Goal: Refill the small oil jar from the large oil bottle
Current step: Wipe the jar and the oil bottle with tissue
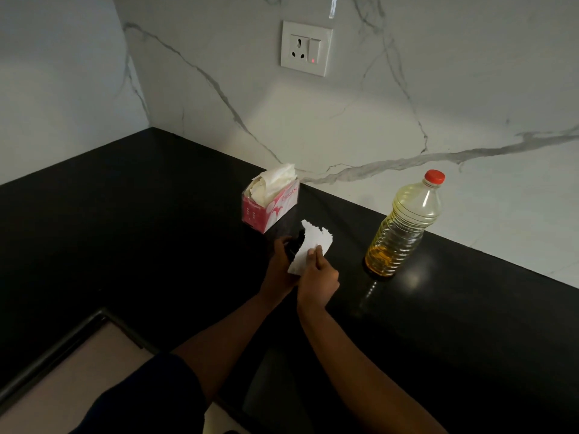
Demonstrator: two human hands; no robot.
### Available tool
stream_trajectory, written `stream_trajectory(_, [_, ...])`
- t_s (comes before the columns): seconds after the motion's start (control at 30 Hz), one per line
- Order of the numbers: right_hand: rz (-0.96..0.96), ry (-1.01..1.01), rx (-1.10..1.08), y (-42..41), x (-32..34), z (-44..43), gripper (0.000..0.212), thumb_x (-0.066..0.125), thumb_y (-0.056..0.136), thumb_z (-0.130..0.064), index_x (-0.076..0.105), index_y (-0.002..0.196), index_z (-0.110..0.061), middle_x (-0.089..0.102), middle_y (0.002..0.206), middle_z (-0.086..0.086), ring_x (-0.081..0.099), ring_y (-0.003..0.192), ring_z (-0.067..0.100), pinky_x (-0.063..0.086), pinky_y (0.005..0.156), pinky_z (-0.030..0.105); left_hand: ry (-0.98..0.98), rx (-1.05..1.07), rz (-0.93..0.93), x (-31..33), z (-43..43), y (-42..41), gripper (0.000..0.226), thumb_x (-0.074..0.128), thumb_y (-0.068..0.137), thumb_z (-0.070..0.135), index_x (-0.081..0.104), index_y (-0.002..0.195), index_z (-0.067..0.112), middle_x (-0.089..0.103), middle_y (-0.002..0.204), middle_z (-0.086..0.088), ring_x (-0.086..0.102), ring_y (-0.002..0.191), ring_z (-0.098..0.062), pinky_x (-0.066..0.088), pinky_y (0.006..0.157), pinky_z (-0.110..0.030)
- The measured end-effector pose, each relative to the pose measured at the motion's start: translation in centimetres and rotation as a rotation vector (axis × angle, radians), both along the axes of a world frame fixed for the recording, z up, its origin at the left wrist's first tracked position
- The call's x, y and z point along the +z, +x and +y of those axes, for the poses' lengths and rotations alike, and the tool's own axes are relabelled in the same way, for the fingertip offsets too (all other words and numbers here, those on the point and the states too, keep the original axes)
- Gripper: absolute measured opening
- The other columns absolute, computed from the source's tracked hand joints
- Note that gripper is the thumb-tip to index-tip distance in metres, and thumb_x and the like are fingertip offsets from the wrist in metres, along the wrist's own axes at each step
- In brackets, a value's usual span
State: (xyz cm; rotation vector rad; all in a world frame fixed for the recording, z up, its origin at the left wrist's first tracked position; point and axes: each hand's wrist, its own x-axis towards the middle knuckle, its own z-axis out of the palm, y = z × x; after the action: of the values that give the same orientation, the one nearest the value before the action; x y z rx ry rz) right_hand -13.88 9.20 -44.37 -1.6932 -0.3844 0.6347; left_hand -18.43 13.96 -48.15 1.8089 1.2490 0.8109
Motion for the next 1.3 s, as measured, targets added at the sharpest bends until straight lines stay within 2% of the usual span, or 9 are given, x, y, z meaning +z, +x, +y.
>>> stream_trajectory(0.1, [-0.011, -0.014, 0.0, 0.6, 0.2, 0.4, 0.035, 0.052, 0.095, -0.024, 0.057, 0.126, -0.011, 0.061, 0.126, 0.003, 0.057, 0.114, 0.016, 0.044, 0.089, 0.02, 0.089, -0.017, 0.047, 0.2, 0.0, 0.1, 0.076, 0.067, 0.083, 0.018, 0.022, 0.143, 0.003, 0.036, 0.146, -0.013, 0.041, 0.132, -0.021, 0.033, 0.101, -0.019])
stream_trajectory(0.27, [0.018, -0.052, 0.044, 2.2, 0.9, 1.6, 0.03, 0.049, 0.096, -0.023, 0.064, 0.117, -0.009, 0.066, 0.117, 0.008, 0.059, 0.103, 0.018, 0.048, 0.092, 0.029, 0.119, -0.009, 0.102, 1.1, -0.4, 1.0, 0.064, 0.065, 0.084, 0.019, 0.034, 0.137, 0.0, 0.047, 0.137, -0.014, 0.046, 0.128, -0.023, 0.029, 0.101, -0.018])
stream_trajectory(0.37, [0.039, -0.041, 0.048, 1.9, 0.4, 1.6, 0.033, 0.048, 0.096, -0.025, 0.059, 0.124, -0.012, 0.062, 0.124, 0.006, 0.058, 0.113, 0.021, 0.048, 0.097, 0.035, 0.097, 0.001, 0.107, 0.9, -0.6, 1.1, 0.056, 0.061, 0.088, 0.018, 0.037, 0.136, 0.002, 0.046, 0.137, -0.012, 0.045, 0.127, -0.02, 0.028, 0.102, -0.016])
stream_trajectory(0.5, [-0.027, -0.043, 0.026, 0.3, -0.9, 0.6, 0.036, 0.049, 0.096, -0.029, 0.055, 0.129, -0.017, 0.065, 0.119, 0.006, 0.06, 0.109, 0.021, 0.05, 0.095, 0.04, 0.049, 0.026, -0.047, 0.6, -1.0, 0.7, 0.046, 0.054, 0.091, 0.016, 0.04, 0.134, 0.006, 0.05, 0.131, -0.01, 0.048, 0.124, -0.021, 0.04, 0.106, -0.041])
stream_trajectory(0.6, [-0.04, -0.03, 0.035, 0.5, -0.8, 0.6, 0.035, 0.049, 0.096, -0.028, 0.056, 0.128, -0.017, 0.066, 0.116, 0.006, 0.063, 0.104, 0.024, 0.051, 0.092, 0.042, 0.037, 0.086, -0.061, 0.6, -1.0, 1.3, 0.056, 0.06, 0.088, 0.018, 0.036, 0.137, 0.004, 0.046, 0.136, -0.013, 0.045, 0.128, -0.024, 0.038, 0.107, -0.036])
stream_trajectory(0.83, [-0.013, -0.042, 0.096, 3.7, 1.4, 1.6, 0.03, 0.047, 0.097, -0.016, 0.059, 0.123, -0.008, 0.063, 0.12, 0.007, 0.059, 0.103, 0.014, 0.047, 0.082, 0.021, 0.147, 0.142, -0.098, 0.1, -1.1, 1.6, 0.058, 0.082, 0.065, 0.014, 0.055, 0.112, -0.006, 0.059, 0.105, -0.004, 0.057, 0.096, -0.013, 0.051, 0.09, -0.032])
stream_trajectory(1.03, [-0.023, -0.038, 0.108, 3.0, 0.8, 0.4, 0.035, 0.047, 0.097, -0.022, 0.054, 0.13, -0.012, 0.059, 0.129, 0.005, 0.056, 0.115, 0.017, 0.046, 0.099, 0.028, -0.07, -0.03, -0.137, 0.6, -1.4, 1.5, 0.069, 0.066, 0.083, 0.01, 0.026, 0.138, 0.007, 0.045, 0.132, -0.009, 0.049, 0.118, -0.019, 0.045, 0.102, -0.038])
stream_trajectory(1.2, [-0.053, -0.012, 0.106, 2.4, 0.3, -0.3, 0.036, 0.048, 0.097, -0.022, 0.051, 0.131, -0.012, 0.059, 0.129, 0.003, 0.056, 0.114, 0.013, 0.043, 0.09, 0.019, 0.065, -0.022, -0.073, 0.8, -1.8, 1.5, 0.077, 0.057, 0.09, 0.012, 0.007, 0.149, 0.021, 0.019, 0.154, -0.009, 0.023, 0.141, -0.024, 0.025, 0.114, -0.038])
stream_trajectory(1.3, [-0.093, -0.021, 0.126, 2.8, 0.5, 0.5, 0.036, 0.046, 0.098, -0.02, 0.051, 0.131, -0.009, 0.058, 0.13, 0.004, 0.058, 0.109, 0.014, 0.045, 0.095, 0.023, 0.133, 0.015, -0.014, 0.3, -1.8, 1.5, 0.089, 0.082, 0.066, 0.012, 0.03, 0.136, -0.005, 0.052, 0.128, -0.028, 0.058, 0.113, -0.036, 0.052, 0.089, -0.047])
